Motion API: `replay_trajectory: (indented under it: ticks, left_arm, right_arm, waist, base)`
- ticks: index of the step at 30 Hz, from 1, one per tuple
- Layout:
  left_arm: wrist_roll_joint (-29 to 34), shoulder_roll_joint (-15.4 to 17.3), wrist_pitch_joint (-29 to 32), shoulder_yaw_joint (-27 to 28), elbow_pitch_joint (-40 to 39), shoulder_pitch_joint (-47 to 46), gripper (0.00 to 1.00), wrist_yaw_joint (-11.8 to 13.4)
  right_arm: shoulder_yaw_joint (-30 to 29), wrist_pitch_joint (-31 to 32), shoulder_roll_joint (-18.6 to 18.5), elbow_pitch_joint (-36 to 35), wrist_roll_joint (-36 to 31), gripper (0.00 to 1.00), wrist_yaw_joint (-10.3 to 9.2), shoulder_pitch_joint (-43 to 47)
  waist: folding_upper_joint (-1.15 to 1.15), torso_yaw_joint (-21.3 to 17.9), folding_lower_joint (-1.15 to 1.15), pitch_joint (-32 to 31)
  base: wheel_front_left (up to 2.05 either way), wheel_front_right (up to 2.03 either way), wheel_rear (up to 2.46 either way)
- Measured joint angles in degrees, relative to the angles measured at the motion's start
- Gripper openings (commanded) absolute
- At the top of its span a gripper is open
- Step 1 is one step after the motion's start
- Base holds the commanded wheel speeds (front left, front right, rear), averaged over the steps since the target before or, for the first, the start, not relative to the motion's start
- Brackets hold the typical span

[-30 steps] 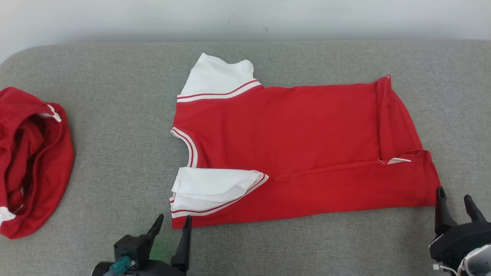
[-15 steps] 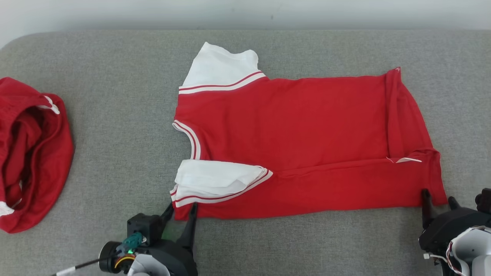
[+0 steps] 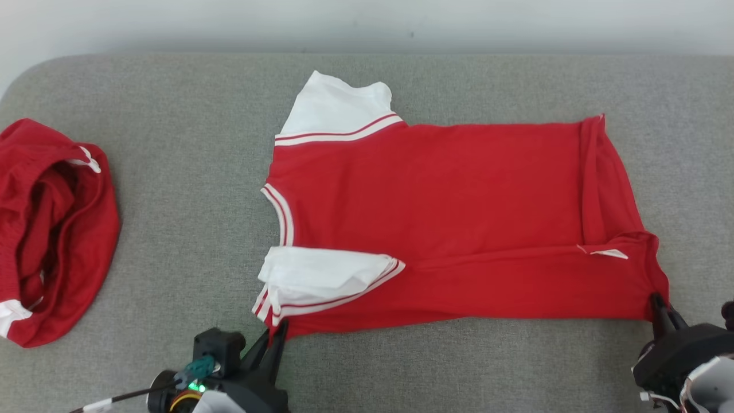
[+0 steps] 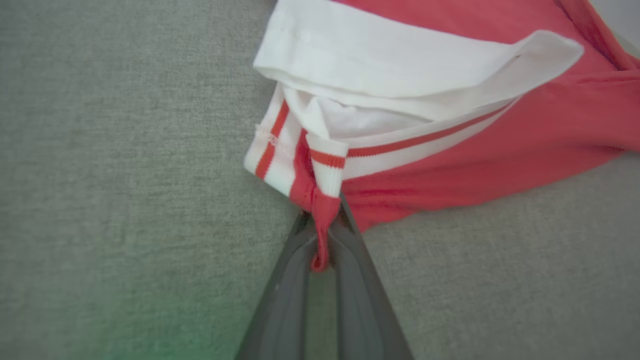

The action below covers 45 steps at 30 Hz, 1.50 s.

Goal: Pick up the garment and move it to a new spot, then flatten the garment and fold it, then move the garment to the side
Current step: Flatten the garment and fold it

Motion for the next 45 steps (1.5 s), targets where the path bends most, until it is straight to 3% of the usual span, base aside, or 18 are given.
replay_trajectory:
  ticks: [10, 21, 23, 24, 25, 26, 32, 37, 45]
  left_arm:
    - [-1.77, 4.66, 3.67, 1.07, -9.98, 7.77, 0.00, 3.71]
    - [-3.53, 7.03, 6.81, 1.48, -18.00, 15.08, 0.00, 6.81]
    - [-3.53, 6.95, 6.56, 1.52, -18.39, 15.17, 0.35, 7.16]
    - [-3.53, 6.92, 6.59, 1.43, -18.33, 15.16, 0.44, 7.15]
    - [-3.53, 6.86, 6.58, 1.31, -18.11, 15.17, 0.86, 7.15]
    - [-3.54, 6.75, 6.51, 1.24, -17.93, 15.17, 1.00, 7.15]
    - [-4.67, 6.35, 5.60, 1.87, -17.45, 15.60, 1.00, 7.73]
    - [-5.32, 7.23, 3.21, 4.63, -19.91, 16.36, 1.00, 8.73]
    - [-4.36, 9.05, -0.71, 7.43, -23.57, 13.04, 1.00, 9.07]
  right_arm:
    - [-0.09, 2.60, 0.09, -11.03, 5.23, 0.00, 0.00, 9.25]
    - [0.31, 2.99, 0.08, -10.58, 8.59, 0.00, 0.09, 14.10]
    - [0.83, 2.91, 0.07, -9.84, 8.93, 0.00, 0.09, 14.52]
    - [1.15, 2.87, 0.07, -9.43, 8.98, 0.00, 0.09, 14.63]
    - [1.51, 2.68, 0.07, -9.04, 9.06, 0.60, 0.09, 14.75]
    - [1.78, 2.40, 0.08, -8.73, 9.17, 1.00, 0.09, 14.81]
    - [2.87, 0.86, 0.05, -8.28, 9.62, 1.00, 0.08, 14.85]
    - [0.92, -0.08, 0.00, -11.69, 5.08, 1.00, 0.08, 15.22]
    - [0.47, 2.90, 0.00, -20.11, 3.69, 1.00, 0.07, 12.65]
  waist:
    - [0.00, -0.31, 0.00, -2.37]
    - [0.00, -0.76, 0.00, -3.36]
    - [0.00, -0.75, 0.00, -3.38]
    - [0.00, -0.76, 0.00, -3.41]
    - [0.00, -0.80, 0.00, -3.44]
    - [0.00, -0.85, 0.00, -3.50]
    - [0.00, -1.34, 0.00, -4.04]
    - [0.00, -1.62, 0.00, -4.84]
    - [0.00, -1.83, -0.01, -5.11]
  base:
    - [0.00, 0.00, 0.00]
    - [0.00, 0.00, 0.00]
    - [0.00, 0.00, 0.00]
    - [0.00, 0.00, 0.00]
    - [0.00, 0.00, 0.00]
    - [0.00, 0.00, 0.00]
    - [0.00, 0.00, 0.00]
    - [0.00, 0.00, 0.00]
    - [0.00, 0.00, 0.00]
